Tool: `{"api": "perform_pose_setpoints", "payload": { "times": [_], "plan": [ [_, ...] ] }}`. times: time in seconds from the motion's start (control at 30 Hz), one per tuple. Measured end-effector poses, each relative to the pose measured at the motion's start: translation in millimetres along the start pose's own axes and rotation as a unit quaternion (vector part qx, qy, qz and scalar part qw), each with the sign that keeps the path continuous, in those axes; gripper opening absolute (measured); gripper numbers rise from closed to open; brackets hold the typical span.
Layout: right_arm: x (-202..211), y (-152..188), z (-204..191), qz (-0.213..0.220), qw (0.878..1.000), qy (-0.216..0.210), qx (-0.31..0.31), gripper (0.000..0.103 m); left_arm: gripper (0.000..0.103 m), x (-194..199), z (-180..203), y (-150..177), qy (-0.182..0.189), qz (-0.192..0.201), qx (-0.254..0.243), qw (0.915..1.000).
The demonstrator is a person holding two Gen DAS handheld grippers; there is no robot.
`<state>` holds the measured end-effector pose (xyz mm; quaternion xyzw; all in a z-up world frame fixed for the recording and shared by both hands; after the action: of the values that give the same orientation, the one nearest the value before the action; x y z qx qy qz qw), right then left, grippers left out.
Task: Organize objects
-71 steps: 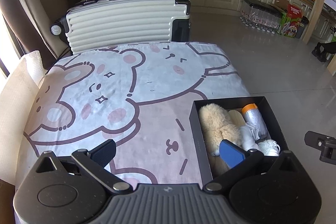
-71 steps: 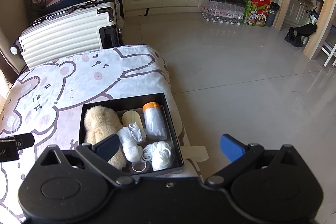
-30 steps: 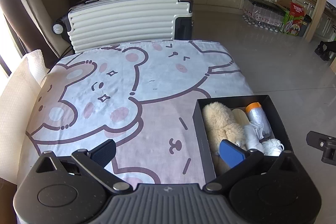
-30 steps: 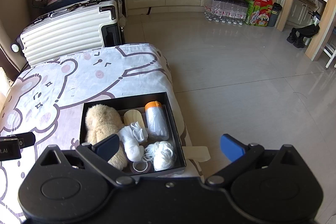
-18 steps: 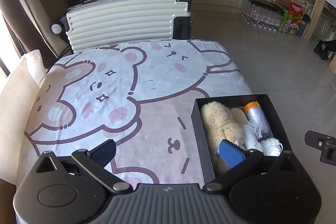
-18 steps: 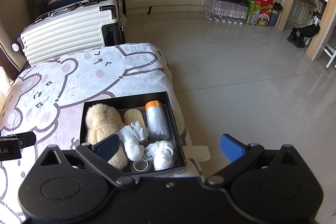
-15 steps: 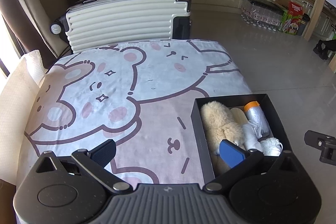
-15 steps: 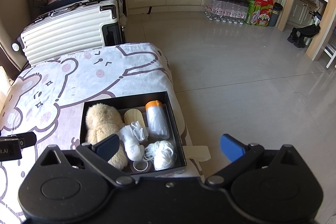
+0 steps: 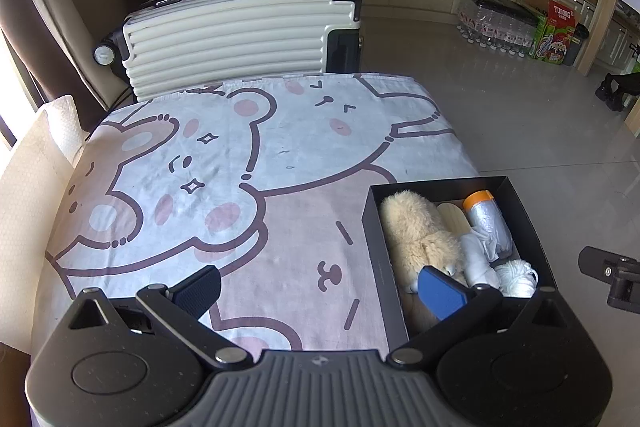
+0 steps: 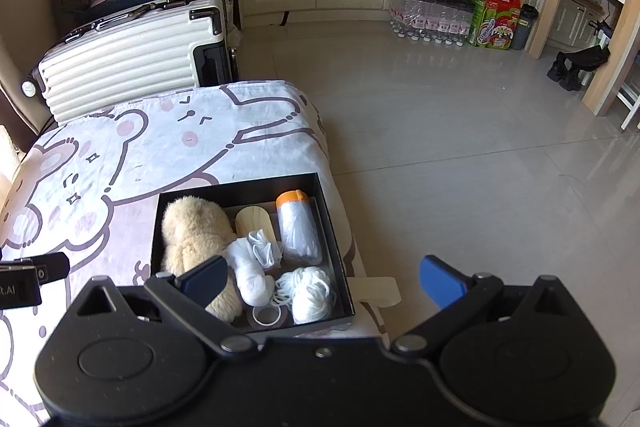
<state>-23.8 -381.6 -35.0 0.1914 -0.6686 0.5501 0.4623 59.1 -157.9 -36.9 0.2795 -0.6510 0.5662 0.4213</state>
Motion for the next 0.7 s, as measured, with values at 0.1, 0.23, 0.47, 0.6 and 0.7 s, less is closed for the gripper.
{"api": "perform_pose_setpoints", "payload": {
  "times": [0.1,0.23,0.47,0.6,0.7],
  "plan": [
    [0.1,0.1,-0.1,0.000,1.000,0.000,0.000,0.103,0.103,-0.4,0.0,0.1,0.000,-0.001,0.000,1.0000],
    [0.1,0.0,0.0,0.000,1.000,0.000,0.000,0.103,0.103,-0.9,0.6,0.9,0.001,-0.001,0.001,1.0000],
    [-0.9,0.4,1.6,-0.001,1.000,0.000,0.001,0.103,0.103,-1.0,0.9,1.1,0.001,-0.001,0.001,1.0000],
    [-0.8,0.3,1.6,-0.001,1.000,0.000,0.001,0.103,0.103,-0.9,0.7,0.8,0.001,-0.001,0.001,1.0000],
    [-0.6,0.3,1.6,-0.002,1.000,0.000,0.001,0.103,0.103,-1.2,2.2,1.8,0.003,-0.001,0.000,1.0000]
  ]
}}
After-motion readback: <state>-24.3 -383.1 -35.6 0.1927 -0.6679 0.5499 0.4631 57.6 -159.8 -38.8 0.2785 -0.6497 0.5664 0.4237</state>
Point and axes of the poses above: each gripper's, at about its wrist camera, not at the fingertips, and x roughly against the way its jaws point, z to its right, y to its underside, the point moved 6 cm from there along -x, roughly the way its jaws point, and after that the axes turned 6 degrees about -z, right-handed, at the moved point
